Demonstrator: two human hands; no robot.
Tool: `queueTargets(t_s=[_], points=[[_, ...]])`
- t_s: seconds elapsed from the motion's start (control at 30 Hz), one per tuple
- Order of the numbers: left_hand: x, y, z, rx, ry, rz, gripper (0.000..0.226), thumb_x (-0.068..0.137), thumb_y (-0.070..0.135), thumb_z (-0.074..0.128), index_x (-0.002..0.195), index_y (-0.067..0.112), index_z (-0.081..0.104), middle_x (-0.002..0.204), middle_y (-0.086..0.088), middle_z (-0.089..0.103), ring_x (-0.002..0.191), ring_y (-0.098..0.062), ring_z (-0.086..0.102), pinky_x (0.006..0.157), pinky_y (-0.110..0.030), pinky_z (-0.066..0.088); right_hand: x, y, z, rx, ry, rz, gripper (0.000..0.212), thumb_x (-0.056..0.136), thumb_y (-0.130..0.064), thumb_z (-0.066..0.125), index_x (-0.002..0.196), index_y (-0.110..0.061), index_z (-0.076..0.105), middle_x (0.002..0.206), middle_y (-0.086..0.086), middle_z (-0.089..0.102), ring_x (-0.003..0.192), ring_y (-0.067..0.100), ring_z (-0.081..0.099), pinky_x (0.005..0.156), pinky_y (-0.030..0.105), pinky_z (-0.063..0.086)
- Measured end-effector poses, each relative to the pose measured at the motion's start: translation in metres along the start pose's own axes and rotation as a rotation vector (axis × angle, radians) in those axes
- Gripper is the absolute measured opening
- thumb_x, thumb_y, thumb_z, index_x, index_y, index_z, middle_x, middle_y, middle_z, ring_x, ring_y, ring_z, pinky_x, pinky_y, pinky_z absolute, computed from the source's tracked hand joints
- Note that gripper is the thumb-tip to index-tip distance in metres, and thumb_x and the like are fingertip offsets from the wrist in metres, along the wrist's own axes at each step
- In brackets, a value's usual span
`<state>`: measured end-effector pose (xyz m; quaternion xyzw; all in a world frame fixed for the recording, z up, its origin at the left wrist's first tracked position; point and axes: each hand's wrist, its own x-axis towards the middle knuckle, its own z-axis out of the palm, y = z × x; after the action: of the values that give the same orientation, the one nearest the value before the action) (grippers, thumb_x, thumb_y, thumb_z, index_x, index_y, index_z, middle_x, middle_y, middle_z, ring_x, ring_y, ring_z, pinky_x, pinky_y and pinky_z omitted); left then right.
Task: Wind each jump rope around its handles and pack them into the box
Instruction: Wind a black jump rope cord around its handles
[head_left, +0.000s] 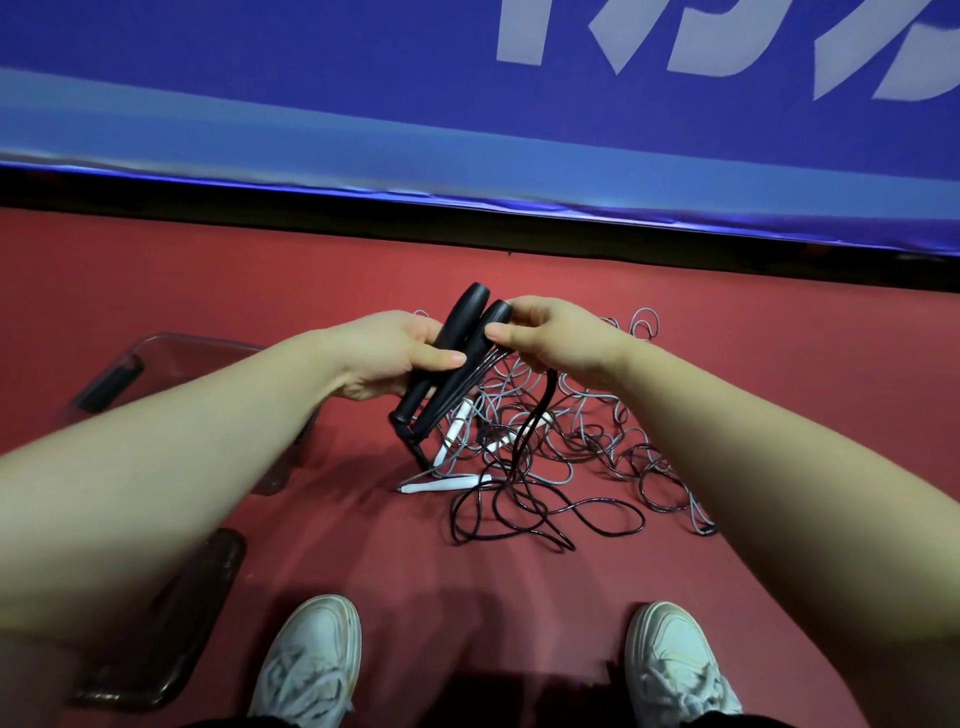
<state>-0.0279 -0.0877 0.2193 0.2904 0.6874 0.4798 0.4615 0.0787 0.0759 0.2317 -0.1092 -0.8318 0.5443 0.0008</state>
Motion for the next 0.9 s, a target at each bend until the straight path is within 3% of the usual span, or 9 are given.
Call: queueTargets(t_s=[0.07,0.2,0.3,0.4,0.47,0.6,0.73,0.9], points=[[0.0,0.001,-0.001,0.003,-0.003,0.003,0.014,0.095,0.006,0.048,0.095,0.01,0.061,0.094,-0.012,0.067,0.097,-0.029,0.059,0.089,-0.039,0.048,0.0,-0.002,-0.001,0.001,0.014,-0.012,0.013,0.095,-0.016,0.054,0.107,-0.014,0.059,0.052,-0.02,0.057,0.045,-0.002,0.04,0.048,0.015,0.032],[0.0,0.003,-0.002,0.012,0.002,0.017,0.01,0.093,0.003,0.05,0.094,0.007,0.059,0.088,-0.015,0.065,0.094,-0.031,0.058,0.095,-0.048,0.044,-0.003,-0.005,-0.001,0.019,-0.01,0.007,0.008,0.096,-0.02,0.053,0.092,-0.017,0.06,0.049,-0.016,0.05,0.046,0.003,0.036,0.049,0.018,0.03],[0.001,0.003,-0.002,0.11,0.013,-0.008,0.006,0.091,0.001,0.054,0.094,0.005,0.057,0.083,-0.013,0.06,0.078,-0.026,0.059,0.078,-0.037,0.05,-0.008,-0.022,-0.011,-0.444,-0.087,0.101,0.028,0.094,-0.04,0.052,0.086,-0.016,0.063,0.065,-0.003,0.054,0.06,0.015,0.046,0.058,0.026,0.037],[0.003,0.003,-0.001,0.131,0.033,-0.042,0.007,0.091,0.001,0.055,0.086,0.006,0.056,0.076,-0.009,0.061,0.068,-0.021,0.062,0.068,-0.031,0.052,-0.008,-0.036,-0.021,-0.912,-0.14,0.094,0.039,0.091,-0.04,0.056,0.115,-0.011,0.063,0.102,0.004,0.066,0.094,0.022,0.06,0.074,0.026,0.04],[0.006,0.003,-0.001,0.117,0.021,-0.049,0.009,0.09,0.001,0.055,0.083,0.007,0.056,0.077,-0.011,0.063,0.067,-0.02,0.064,0.069,-0.033,0.055,-0.009,-0.043,-0.021,-0.936,-0.072,0.002,0.043,0.091,-0.034,0.06,0.127,-0.012,0.054,0.106,0.002,0.06,0.103,0.023,0.057,0.074,0.023,0.034],[0.004,0.005,0.0,0.1,-0.114,-0.059,0.005,0.086,0.001,0.059,0.086,0.005,0.058,0.08,-0.009,0.071,0.072,-0.018,0.07,0.083,-0.039,0.054,-0.003,-0.048,-0.014,-1.028,0.037,-0.276,0.04,0.093,-0.033,0.056,0.129,-0.018,0.052,0.101,-0.002,0.052,0.102,0.018,0.052,0.08,0.027,0.036],[0.001,0.006,0.0,0.051,-0.136,-0.019,0.008,0.078,0.004,0.061,0.086,0.007,0.059,0.08,-0.007,0.072,0.072,-0.017,0.071,0.081,-0.038,0.054,0.0,-0.03,-0.018,-0.996,-0.022,-0.261,0.048,0.097,-0.032,0.047,0.142,-0.018,0.04,0.131,0.01,0.052,0.123,0.025,0.046,0.098,0.03,0.034],[-0.003,0.005,0.001,0.044,-0.196,-0.044,0.018,0.068,0.008,0.064,0.085,0.004,0.059,0.078,-0.008,0.072,0.069,-0.015,0.071,0.071,-0.029,0.058,-0.001,-0.016,-0.019,-0.934,-0.085,-0.268,0.044,0.1,-0.034,0.037,0.143,-0.023,0.038,0.13,0.008,0.054,0.117,0.025,0.05,0.092,0.027,0.036]])
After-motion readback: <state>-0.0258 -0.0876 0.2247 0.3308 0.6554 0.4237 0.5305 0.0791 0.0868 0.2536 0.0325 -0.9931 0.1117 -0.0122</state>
